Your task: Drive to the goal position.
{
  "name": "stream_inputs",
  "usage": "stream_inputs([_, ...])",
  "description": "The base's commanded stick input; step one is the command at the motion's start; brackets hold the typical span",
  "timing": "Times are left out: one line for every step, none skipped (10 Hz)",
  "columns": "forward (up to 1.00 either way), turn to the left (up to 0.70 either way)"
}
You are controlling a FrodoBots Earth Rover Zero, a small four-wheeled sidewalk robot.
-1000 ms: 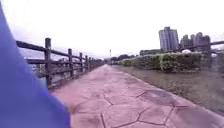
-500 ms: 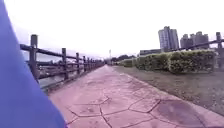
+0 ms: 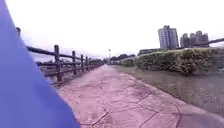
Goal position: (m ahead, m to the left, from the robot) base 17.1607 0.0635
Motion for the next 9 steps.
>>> stream_inputs([1.0, 0.0])
stream_inputs([1.0, -0.14])
stream_inputs([1.0, -0.37])
stream_inputs([1.0, -0.36])
stream_inputs([1.0, -0.34])
stream_inputs([1.0, -0.12])
stream_inputs([1.0, 0.0])
stream_inputs([1.0, 0.0])
stream_inputs([1.0, 0.0])
